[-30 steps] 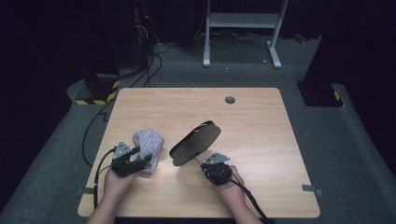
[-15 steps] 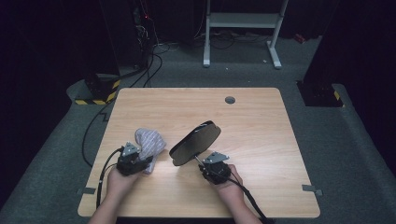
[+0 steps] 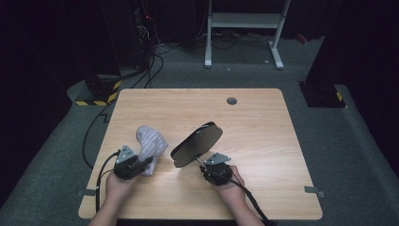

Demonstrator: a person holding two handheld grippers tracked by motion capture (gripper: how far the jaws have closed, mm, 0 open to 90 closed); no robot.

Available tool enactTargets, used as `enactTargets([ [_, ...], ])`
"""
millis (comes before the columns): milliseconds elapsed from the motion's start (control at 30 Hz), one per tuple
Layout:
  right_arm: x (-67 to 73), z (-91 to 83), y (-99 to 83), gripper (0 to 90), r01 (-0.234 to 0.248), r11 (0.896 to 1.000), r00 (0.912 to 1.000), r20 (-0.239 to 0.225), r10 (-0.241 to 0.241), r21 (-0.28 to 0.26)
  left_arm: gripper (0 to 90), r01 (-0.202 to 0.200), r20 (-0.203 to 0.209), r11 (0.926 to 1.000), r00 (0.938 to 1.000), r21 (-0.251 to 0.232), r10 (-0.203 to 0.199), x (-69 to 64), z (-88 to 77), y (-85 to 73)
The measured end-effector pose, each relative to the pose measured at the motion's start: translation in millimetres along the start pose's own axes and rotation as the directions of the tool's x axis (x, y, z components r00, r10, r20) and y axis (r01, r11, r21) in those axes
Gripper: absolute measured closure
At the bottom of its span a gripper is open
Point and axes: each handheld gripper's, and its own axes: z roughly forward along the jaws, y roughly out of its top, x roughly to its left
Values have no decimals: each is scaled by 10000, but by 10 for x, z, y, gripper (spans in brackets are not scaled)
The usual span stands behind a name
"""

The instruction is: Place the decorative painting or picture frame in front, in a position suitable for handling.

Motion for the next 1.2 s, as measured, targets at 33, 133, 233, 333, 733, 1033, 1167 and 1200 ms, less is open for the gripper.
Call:
enactTargets([
  [33, -2, 2, 0, 725, -23, 10000, 10000, 1, 23, -7, 687, 9, 113, 9996, 9999, -296, -5, -26, -50, 32],
  [133, -9, 4, 4, 721, -41, 10000, 10000, -63, 41, 13, 687, -49, 334, 9941, 9994, -1086, 85, -118, -198, 148],
  [233, -7, 3, 3, 725, -40, 10000, 10000, -65, 41, 23, 686, -276, 638, 9870, 9972, -1583, 381, -215, -328, 308],
  [333, -4, 4, 2, 750, -37, 10000, 10000, 5, 37, 10, 685, -591, 729, 9761, 9945, -2090, 758, -353, -455, 473],
  [733, -20, -5, 0, 885, 69, 9999, 9999, -81, -69, 89, 682, -1243, 1265, 9287, 9758, -3493, 1782, -929, -652, 1217],
  [1033, -16, -5, -7, 885, 93, 10000, 9999, -47, -93, -4, 680, -1953, 1376, 9153, 9566, -3522, 2570, -1281, -430, 1579],
  [1167, -13, -5, -7, 885, 178, 9998, 9998, -2, -178, -14, 681, -2061, 1454, 9284, 9545, -3091, 2603, -1382, -270, 1739],
  [1200, -12, -5, -7, 885, 182, 9998, 9998, -3, -182, -15, 682, -2089, 1471, 9309, 9540, -2998, 2614, -1406, -221, 1768],
])
